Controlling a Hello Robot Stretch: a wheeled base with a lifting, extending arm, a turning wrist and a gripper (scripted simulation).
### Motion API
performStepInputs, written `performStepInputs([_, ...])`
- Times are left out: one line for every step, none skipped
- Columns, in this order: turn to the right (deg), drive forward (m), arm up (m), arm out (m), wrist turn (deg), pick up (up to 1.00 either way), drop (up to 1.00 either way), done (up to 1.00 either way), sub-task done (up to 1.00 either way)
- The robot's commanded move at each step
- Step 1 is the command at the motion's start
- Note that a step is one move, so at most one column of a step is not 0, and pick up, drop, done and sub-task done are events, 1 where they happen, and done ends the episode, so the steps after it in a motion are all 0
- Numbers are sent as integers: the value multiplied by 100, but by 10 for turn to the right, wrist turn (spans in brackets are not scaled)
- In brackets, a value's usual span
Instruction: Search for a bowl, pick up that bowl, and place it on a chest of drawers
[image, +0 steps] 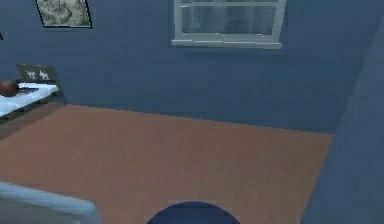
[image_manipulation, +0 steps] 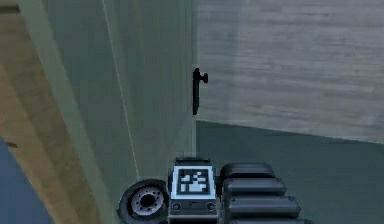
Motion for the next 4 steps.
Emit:
performStepInputs([120, 0, 0, 0, 0, 0, 0, 0, 0])
performStepInputs([0, 60, 0, 0, 0, 0, 0, 0, 0])
performStepInputs([-450, 0, 0, 0, 0, 0, 0, 0, 0])
performStepInputs([-300, 0, 0, 0, 0, 0, 0, 0, 0])
